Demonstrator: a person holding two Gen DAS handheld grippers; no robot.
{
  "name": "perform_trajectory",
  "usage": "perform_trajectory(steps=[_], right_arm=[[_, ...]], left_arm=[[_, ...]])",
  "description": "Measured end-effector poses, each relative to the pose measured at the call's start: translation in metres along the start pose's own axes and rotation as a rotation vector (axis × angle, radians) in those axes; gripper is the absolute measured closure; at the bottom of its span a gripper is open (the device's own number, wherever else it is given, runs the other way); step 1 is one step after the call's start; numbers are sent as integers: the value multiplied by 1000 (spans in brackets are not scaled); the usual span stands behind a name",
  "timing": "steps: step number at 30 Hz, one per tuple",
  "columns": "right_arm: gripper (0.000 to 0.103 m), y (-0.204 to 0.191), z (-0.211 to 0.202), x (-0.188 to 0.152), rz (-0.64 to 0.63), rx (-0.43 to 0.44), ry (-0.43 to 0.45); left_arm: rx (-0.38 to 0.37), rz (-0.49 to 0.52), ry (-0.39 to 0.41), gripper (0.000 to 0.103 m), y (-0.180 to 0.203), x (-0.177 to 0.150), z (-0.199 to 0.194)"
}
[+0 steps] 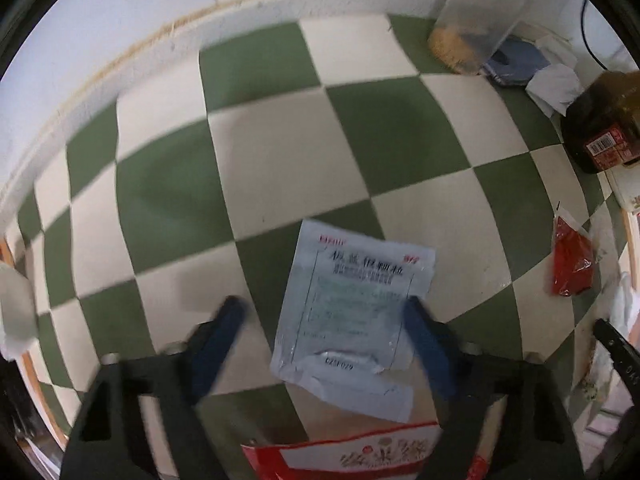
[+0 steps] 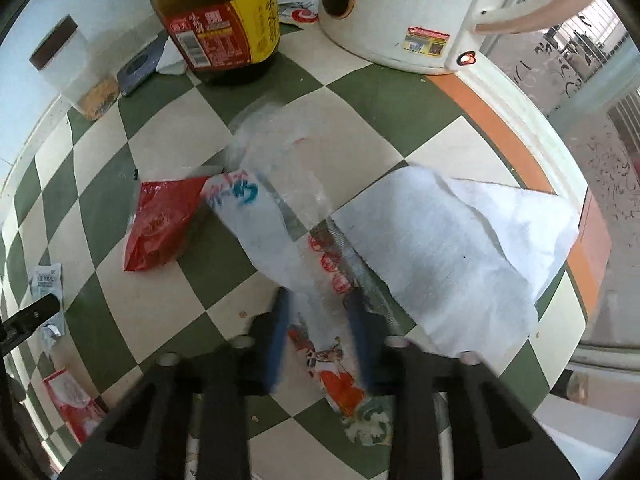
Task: Collect trash
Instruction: 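Grasp the white sachet with the left tool while the right tool grasps the clear plastic bag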
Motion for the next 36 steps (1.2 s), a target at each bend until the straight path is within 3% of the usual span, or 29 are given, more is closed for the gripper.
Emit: perform_trajectory(steps=[1, 2, 3, 8, 15, 20, 29, 34, 36], right_arm=[[100, 1, -2, 0, 5, 10, -2], [100, 2, -7, -1, 15, 23, 2], [101, 3, -10, -1, 25, 33, 10], [102, 22, -46, -16, 108, 113, 87], [102, 48, -95, -47, 189, 225, 158], [102, 77, -114, -71, 274, 296, 198], [102, 108, -136, -93, 376, 335, 269], [102, 107, -113, -99, 361, 333, 197], [102, 98, -99, -97, 347, 326, 170]], left_arm=[[-3, 8, 14, 60, 2, 0, -3], [4, 16, 22, 85, 4, 0, -6], [11, 28, 27, 102, 6, 0, -7], [18, 74, 58, 102, 7, -6, -19], [13, 102, 165, 103, 11, -15, -69], [-19, 172, 252, 103, 34, -22, -112], [-115, 242, 309, 103, 84, -20, -157], [-166, 149, 186, 91, 56, -12, -116], [-145, 131, 128, 52, 42, -5, -86]])
Point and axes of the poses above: each gripper's, at about its wrist camera, not at the fingertips, and z roughly the way its jaws point, y to its right, x to its top, the point moved 1 cm from there along z, roughly the way its jaws point, and after that the axes turned 5 degrees about -z, right-handed, at the moved point
